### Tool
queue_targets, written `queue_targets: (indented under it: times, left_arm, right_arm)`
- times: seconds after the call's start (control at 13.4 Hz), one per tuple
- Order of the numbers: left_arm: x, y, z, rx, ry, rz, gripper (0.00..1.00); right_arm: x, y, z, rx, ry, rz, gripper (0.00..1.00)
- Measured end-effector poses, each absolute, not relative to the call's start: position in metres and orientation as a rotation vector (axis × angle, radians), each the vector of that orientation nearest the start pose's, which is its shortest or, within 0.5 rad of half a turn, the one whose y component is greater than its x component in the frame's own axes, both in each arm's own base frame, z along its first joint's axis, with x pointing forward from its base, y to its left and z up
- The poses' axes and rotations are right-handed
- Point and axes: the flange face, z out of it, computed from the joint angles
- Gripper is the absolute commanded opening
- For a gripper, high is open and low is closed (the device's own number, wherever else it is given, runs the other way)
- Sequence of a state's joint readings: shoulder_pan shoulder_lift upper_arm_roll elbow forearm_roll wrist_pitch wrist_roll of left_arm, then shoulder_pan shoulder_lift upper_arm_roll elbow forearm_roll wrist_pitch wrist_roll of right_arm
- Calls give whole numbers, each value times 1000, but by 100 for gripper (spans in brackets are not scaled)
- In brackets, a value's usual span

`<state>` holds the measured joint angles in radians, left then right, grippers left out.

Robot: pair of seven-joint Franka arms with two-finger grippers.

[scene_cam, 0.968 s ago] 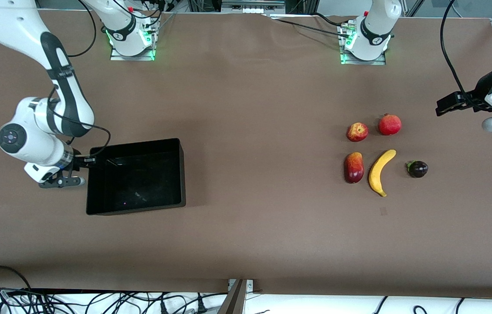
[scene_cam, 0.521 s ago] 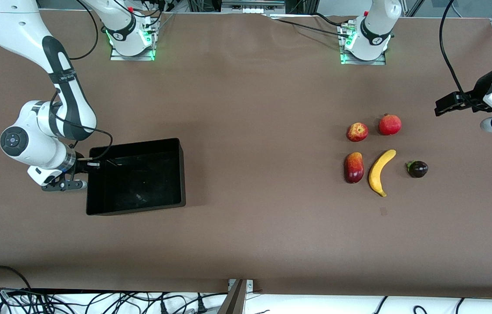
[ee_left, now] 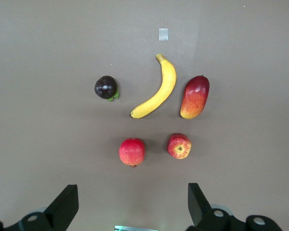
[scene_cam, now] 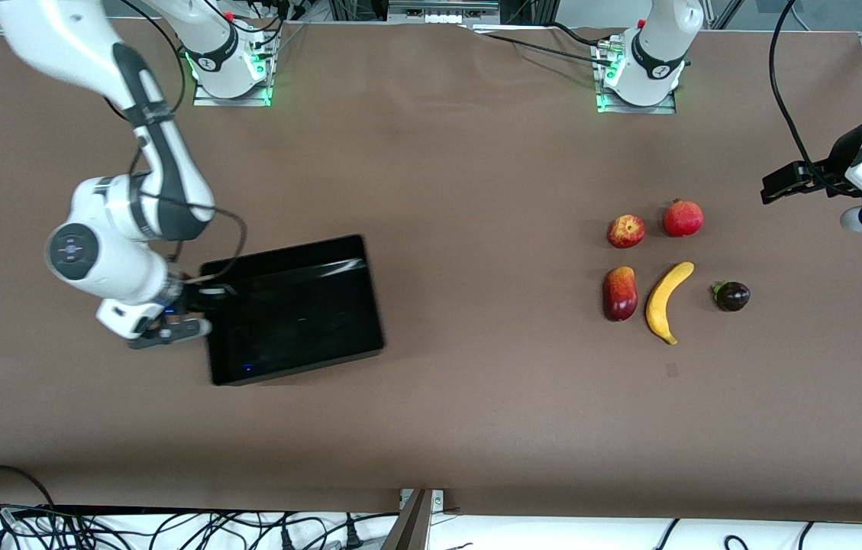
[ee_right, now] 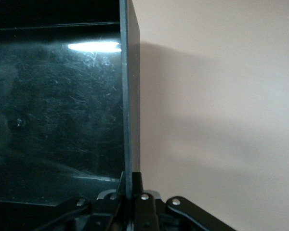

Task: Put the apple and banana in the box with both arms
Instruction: 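Grip the tray rim with the right gripper and slide it toward the fruit, then release the tray with the right gripper while the left gripper reaches the apple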

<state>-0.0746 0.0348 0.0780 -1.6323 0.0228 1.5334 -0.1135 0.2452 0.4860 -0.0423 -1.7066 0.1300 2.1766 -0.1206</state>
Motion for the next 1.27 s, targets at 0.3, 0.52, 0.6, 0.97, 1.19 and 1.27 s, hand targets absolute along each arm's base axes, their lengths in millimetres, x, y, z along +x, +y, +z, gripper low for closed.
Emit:
queue_targets:
  times: [0.3,0.52,0.6,0.97,1.19,1.27]
  left_arm:
    - [557,3,573,-3097,-179,206,100]
    - [557,2,572,-3097,-177,204,100]
    - [558,2,571,-3096,-175,207,100]
    - [562,-5,562,-3094,-157,229,100]
    - [562,-20,538,-3084,-99,313,100]
    - [561,-28,519,-3076,-76,373,100]
  right_arm:
    - [639,266,353,-2948,-275,31,0]
    - [602,376,329,-2961,-146,49,0]
    - [588,411,316,-2967,-119,42,0]
    - [550,491,254,-3009,-53,37,0]
    - [547,495,242,-3023,-12,40,0]
    - [546,498,242,-3020,11,32,0]
